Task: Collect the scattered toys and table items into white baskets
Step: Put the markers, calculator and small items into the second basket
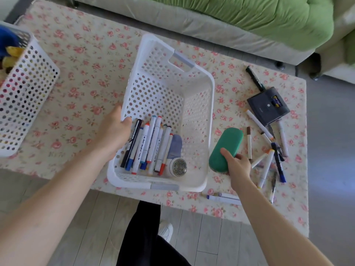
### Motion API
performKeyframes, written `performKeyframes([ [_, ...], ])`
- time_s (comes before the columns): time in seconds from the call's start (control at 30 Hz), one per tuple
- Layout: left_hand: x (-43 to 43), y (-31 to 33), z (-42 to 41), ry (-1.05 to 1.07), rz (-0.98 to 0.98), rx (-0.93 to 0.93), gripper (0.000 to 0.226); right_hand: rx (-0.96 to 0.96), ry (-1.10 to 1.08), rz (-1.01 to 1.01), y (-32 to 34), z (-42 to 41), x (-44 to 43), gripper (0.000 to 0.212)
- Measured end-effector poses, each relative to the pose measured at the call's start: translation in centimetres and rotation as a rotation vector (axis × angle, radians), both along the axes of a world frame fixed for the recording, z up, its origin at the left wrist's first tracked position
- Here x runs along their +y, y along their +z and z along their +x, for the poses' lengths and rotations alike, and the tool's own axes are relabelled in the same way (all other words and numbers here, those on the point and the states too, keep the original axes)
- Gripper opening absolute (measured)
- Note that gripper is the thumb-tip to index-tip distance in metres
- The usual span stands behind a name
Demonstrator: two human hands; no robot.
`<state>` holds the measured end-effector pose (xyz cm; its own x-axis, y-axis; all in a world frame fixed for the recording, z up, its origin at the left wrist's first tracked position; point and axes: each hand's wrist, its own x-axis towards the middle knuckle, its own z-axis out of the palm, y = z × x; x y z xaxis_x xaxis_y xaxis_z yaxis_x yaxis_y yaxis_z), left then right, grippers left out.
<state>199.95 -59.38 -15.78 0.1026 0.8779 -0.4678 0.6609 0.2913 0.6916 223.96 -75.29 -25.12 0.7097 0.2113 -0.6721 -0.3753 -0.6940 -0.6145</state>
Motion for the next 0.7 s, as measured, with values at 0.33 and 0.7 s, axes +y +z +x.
performKeyframes([
  [0.33, 0.1, -0.4, -0.2, -0.137, 0.074, 0.063, 0.044, -0.042, 0.274, 0.221, 3.8, -4.2, 7.7, 0.026],
  [0.7, 0.1, -0.5, 0.0, -0.155, 0.129, 0.090, 0.039, -0.456, 0.474, -0.112, -1.6, -5.8, 17.1, 0.050],
])
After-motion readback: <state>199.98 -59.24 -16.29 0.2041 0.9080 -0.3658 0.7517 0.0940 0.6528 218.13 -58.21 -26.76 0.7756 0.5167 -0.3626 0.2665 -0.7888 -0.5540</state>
